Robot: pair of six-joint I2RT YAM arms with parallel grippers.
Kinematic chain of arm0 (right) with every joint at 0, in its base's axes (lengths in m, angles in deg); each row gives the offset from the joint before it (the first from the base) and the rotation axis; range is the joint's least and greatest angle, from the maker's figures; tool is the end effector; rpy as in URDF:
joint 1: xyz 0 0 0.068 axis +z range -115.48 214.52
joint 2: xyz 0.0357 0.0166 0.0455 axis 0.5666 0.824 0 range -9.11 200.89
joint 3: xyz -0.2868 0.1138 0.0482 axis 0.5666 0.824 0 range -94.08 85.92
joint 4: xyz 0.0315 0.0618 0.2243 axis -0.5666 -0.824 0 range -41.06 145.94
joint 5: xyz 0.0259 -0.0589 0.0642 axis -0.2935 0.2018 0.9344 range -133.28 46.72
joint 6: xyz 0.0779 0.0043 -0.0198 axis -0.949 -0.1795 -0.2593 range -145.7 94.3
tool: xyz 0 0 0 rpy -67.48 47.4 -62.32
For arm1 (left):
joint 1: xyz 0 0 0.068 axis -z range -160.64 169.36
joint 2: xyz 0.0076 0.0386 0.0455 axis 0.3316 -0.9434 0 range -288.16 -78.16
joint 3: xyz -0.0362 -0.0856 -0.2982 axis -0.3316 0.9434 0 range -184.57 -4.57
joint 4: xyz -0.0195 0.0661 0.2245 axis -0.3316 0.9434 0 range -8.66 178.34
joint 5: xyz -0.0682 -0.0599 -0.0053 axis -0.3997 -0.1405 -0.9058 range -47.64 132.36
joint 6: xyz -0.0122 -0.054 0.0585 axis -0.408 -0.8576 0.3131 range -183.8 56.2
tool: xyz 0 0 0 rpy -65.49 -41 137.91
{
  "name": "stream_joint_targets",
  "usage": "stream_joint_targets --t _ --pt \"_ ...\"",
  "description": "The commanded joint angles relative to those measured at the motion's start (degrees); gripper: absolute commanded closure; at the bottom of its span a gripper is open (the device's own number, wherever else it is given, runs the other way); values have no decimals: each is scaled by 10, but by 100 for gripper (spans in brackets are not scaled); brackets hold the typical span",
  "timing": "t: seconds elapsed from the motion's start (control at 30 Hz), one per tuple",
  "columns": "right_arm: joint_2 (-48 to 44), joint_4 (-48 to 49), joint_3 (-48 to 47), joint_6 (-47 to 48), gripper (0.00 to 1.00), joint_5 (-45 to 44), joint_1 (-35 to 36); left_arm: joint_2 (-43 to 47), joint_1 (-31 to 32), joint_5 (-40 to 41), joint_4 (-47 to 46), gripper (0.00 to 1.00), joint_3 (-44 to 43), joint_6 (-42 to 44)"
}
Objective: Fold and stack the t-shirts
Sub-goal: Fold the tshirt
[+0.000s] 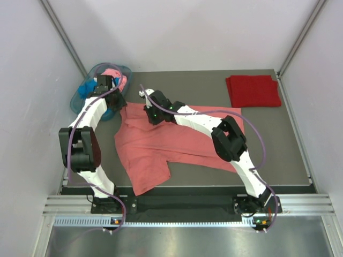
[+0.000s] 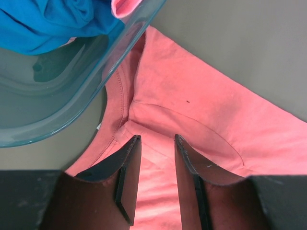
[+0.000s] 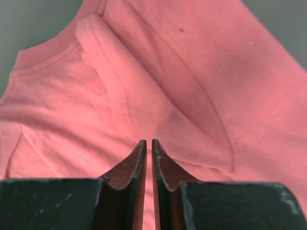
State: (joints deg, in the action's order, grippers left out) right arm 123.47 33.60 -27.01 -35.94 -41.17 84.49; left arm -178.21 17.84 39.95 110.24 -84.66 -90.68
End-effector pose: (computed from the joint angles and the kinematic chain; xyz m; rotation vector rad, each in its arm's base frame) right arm 0.3560 0.4280 0.2256 -0.8250 2.2256 0.5680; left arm 0.3914 0.0076 0.2879 -0.5795 2.3683 -0.2509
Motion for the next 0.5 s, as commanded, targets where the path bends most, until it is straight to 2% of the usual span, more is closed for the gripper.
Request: stream_joint_targets --t 0.0,0.1,0.13,0.23,0.37,0.47 --pt "-44 -4 -31 0 91 10 -17 3 -4 1 12 61 9 10" --pt "-44 -2 -19 -26 89 17 -15 13 -5 -2 14 60 19 14" --pt "-49 16 9 -33 83 15 -14 15 -5 -11 14 61 21 14" --pt "-71 73 88 -50 73 11 -4 24 -5 -30 10 61 37 17" --pt "-84 180 143 -4 67 -5 13 31 -9 -28 15 60 50 17" --pt "-67 185 132 36 64 -16 20 41 -16 -27 8 61 52 20"
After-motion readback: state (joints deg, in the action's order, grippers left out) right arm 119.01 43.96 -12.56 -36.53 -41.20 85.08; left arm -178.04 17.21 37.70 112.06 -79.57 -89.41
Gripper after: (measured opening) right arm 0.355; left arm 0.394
